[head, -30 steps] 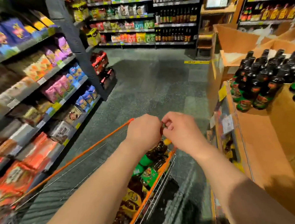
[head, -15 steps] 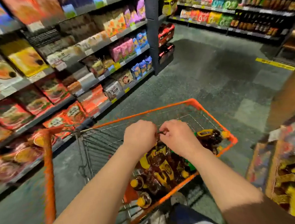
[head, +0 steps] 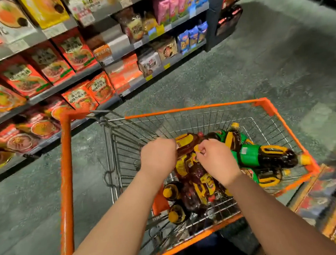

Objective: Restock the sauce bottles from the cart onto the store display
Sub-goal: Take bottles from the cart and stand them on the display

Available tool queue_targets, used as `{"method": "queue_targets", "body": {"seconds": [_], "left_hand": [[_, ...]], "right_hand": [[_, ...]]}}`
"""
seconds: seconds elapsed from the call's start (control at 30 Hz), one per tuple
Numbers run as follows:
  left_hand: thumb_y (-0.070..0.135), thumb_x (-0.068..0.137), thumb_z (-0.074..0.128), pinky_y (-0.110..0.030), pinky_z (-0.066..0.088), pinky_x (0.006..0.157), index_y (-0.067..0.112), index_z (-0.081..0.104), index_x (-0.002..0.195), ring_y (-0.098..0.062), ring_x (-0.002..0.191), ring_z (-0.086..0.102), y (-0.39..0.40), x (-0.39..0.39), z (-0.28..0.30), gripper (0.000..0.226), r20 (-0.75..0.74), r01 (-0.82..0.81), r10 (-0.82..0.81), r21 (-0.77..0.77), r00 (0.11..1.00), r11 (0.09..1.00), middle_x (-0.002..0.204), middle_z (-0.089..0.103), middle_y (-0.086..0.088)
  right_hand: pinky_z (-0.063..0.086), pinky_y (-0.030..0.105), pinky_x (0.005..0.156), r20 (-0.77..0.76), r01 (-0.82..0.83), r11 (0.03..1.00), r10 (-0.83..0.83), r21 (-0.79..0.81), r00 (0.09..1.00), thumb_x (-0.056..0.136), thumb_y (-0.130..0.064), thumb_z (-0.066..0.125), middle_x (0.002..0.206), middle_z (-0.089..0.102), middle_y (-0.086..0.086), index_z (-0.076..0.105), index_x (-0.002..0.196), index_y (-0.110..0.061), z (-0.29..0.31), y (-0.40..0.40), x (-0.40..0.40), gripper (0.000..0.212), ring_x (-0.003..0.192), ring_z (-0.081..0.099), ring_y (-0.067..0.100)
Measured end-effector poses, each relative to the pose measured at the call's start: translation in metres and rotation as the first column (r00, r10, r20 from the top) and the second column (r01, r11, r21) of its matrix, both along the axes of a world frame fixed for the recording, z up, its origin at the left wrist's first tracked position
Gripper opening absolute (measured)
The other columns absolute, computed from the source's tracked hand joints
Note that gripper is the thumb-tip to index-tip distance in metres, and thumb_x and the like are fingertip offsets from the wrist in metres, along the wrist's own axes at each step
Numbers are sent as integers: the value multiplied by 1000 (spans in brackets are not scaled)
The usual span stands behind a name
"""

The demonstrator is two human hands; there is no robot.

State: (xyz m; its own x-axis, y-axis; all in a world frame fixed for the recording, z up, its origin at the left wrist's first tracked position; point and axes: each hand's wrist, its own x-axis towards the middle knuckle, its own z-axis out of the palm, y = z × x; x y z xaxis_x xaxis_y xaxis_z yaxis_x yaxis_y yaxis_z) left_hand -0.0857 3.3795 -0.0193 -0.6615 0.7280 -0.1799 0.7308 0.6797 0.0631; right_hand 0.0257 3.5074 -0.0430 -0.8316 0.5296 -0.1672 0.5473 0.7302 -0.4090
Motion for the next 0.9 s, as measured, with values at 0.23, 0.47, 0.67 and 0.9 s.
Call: {"method": "queue_targets", "body": {"seconds": [0.23, 0.47, 0.67, 0.9], "left_hand": [[16, 90, 53, -35, 47, 64, 16, 63, 107, -32, 93, 66, 34, -8, -58, 19, 93, 50, -42, -83, 995, 995, 100, 66, -7], [17, 92, 51, -36, 49, 67, 18, 63, 106, -32, 95, 65, 75, -8, -115, 18, 223, 63, -38, -105, 974, 992, 100, 64, -6], [10, 91, 50, -35, 49, 70, 16, 62, 107, -30, 99, 64, 95, -23, -157, 21, 201, 111, -75, -177, 977, 978, 104, 65, -6], [8, 88, 54, -37, 48, 67, 13, 58, 116, -32, 102, 61, 119, -46, -195, 29, 201, 125, -78, -236, 977, 964, 109, 63, -7]], "right_hand": [[40, 35, 68, 177, 15, 996, 0, -85, 984, 90, -21, 51, 83, 53, 8, 56, 74, -10, -64, 27, -16, 19, 83, 57, 31], [42, 34, 72, 270, -17, 996, 39, -84, 962, 91, -26, 56, 94, 57, 6, 61, 93, -11, -115, 55, -19, 16, 91, 58, 26], [45, 36, 75, 230, -94, 990, 116, -106, 966, 91, -23, 56, 98, 58, 13, 61, 99, -8, -152, 68, -51, 18, 91, 59, 32], [45, 39, 79, 188, -105, 994, 110, -37, 976, 92, -21, 55, 105, 59, 14, 63, 102, -6, -190, 105, -89, 19, 96, 58, 33]]}}
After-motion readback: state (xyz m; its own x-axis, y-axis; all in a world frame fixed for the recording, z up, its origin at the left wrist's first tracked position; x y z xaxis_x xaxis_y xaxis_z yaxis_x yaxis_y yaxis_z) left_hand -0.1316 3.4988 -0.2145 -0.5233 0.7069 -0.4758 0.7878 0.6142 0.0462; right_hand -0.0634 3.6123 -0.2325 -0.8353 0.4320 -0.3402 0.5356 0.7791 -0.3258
